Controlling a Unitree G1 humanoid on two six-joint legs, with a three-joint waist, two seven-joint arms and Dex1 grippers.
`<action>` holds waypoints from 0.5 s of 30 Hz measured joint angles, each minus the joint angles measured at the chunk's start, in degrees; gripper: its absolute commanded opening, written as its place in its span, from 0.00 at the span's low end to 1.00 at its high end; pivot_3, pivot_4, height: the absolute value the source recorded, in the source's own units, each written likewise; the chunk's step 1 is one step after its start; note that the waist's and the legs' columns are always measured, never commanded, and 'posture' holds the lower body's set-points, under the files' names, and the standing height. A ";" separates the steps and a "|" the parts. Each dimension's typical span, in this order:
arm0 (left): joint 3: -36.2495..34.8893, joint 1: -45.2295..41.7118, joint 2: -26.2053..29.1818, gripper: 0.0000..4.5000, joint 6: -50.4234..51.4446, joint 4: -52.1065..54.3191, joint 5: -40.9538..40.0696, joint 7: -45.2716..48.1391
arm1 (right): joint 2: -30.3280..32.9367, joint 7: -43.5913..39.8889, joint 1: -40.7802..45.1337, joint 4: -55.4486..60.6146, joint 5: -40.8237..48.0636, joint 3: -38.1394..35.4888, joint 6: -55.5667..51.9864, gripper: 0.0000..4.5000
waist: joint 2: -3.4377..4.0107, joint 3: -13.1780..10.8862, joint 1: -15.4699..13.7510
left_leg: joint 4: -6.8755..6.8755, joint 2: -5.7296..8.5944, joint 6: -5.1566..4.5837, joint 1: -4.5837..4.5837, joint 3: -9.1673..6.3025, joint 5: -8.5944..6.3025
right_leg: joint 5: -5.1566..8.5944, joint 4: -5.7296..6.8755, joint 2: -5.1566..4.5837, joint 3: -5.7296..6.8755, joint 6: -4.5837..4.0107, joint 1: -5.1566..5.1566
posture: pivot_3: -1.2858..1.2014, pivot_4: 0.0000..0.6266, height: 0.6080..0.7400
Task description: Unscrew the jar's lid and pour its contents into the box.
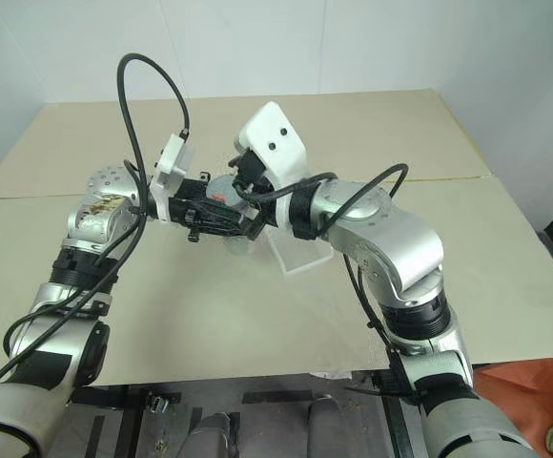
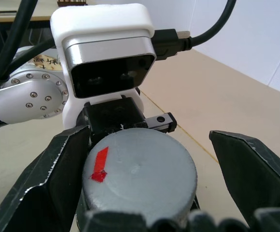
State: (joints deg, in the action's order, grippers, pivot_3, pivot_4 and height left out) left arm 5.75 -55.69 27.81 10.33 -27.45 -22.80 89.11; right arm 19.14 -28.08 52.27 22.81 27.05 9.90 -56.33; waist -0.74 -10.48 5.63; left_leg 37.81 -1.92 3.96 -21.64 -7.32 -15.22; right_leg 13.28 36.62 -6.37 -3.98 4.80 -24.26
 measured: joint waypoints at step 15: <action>-1.94 3.46 3.61 0.45 4.76 5.26 -1.14 -1.31 | 4.01 -5.32 -0.17 -2.04 3.05 -0.24 3.20 0.99 | 0.01 0.00 0.14 | -0.01 -0.01 -0.02 0.02 0.00 -0.01 | 0.00 0.00 0.00 0.00 0.00 0.01 | 0.52 0.24 1.00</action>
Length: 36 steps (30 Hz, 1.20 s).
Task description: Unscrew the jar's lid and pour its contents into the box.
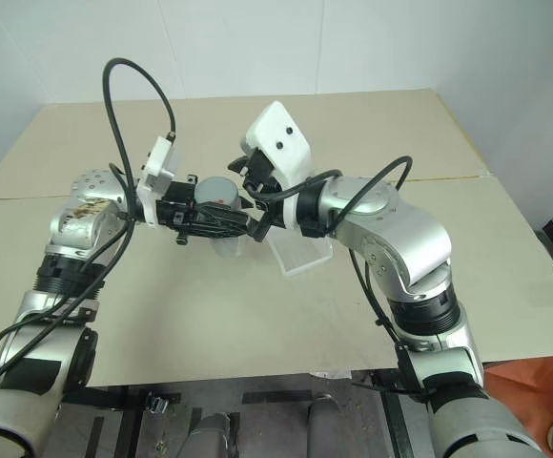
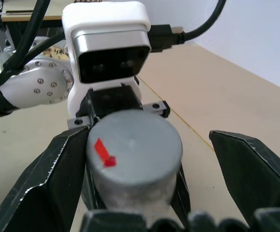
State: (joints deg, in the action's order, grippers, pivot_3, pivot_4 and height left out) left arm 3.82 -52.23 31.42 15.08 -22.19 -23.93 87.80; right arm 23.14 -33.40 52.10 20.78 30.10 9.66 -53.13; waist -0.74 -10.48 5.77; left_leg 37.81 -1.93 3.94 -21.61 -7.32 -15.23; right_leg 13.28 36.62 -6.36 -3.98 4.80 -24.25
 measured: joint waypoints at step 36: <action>-0.37 -2.62 -4.13 0.45 -2.43 -4.94 -0.10 1.07 | -1.70 2.46 1.00 -0.07 0.50 -0.84 -0.07 0.99 | 0.01 0.00 -0.12 | -0.01 0.01 -0.01 -0.02 0.00 -0.01 | 0.00 -0.02 -0.01 0.01 0.00 0.00 | 0.52 0.24 1.00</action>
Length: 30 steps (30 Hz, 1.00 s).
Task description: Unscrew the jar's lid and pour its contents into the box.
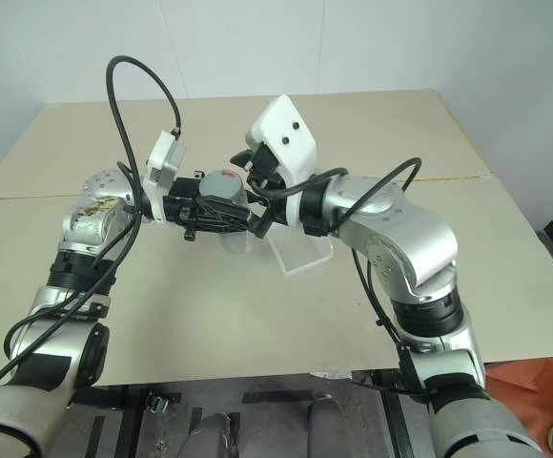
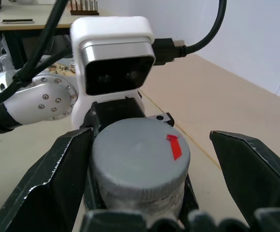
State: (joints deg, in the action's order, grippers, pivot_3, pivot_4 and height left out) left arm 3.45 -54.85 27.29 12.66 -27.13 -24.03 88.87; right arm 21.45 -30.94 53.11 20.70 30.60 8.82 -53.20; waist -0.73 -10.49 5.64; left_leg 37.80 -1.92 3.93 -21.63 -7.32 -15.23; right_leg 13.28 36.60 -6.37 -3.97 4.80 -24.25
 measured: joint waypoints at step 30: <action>-0.17 1.68 4.26 0.45 3.57 4.07 -0.67 -0.14 | 1.24 -6.66 -0.70 -4.09 0.88 -0.41 4.10 0.99 | 0.00 0.00 0.05 | 0.00 0.00 0.00 0.01 0.00 0.00 | 0.00 0.02 0.00 0.00 0.00 0.00 | 0.52 0.24 1.00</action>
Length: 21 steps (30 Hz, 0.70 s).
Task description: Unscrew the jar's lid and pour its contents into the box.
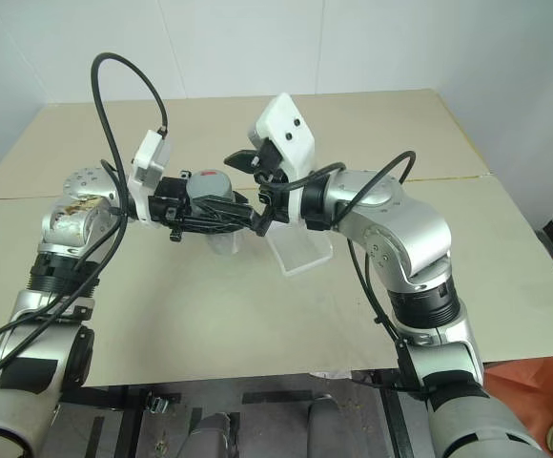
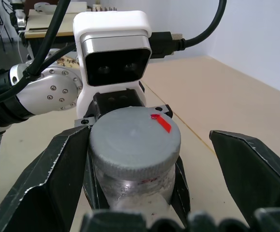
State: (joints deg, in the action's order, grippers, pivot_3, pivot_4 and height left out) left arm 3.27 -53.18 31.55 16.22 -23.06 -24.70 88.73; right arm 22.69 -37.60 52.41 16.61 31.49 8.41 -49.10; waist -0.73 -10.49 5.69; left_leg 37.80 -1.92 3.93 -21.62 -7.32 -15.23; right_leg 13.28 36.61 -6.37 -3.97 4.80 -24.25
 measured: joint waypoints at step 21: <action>-1.63 1.38 0.80 0.45 0.01 0.47 -1.12 0.78 | 6.51 -1.13 -3.73 3.81 4.38 -7.88 -1.19 0.99 | 0.00 0.00 -0.10 | 0.00 0.00 0.00 -0.01 0.00 0.00 | 0.00 -0.02 0.00 0.00 0.00 0.02 | 0.52 0.24 1.00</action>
State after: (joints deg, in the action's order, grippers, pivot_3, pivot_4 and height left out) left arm 1.65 -51.79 32.35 16.23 -22.59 -25.82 89.51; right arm 29.20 -38.74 48.68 20.42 35.87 0.53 -50.29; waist -0.73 -10.49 5.59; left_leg 37.80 -1.92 3.92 -21.63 -7.33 -15.23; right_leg 13.28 36.60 -6.37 -3.97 4.80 -24.23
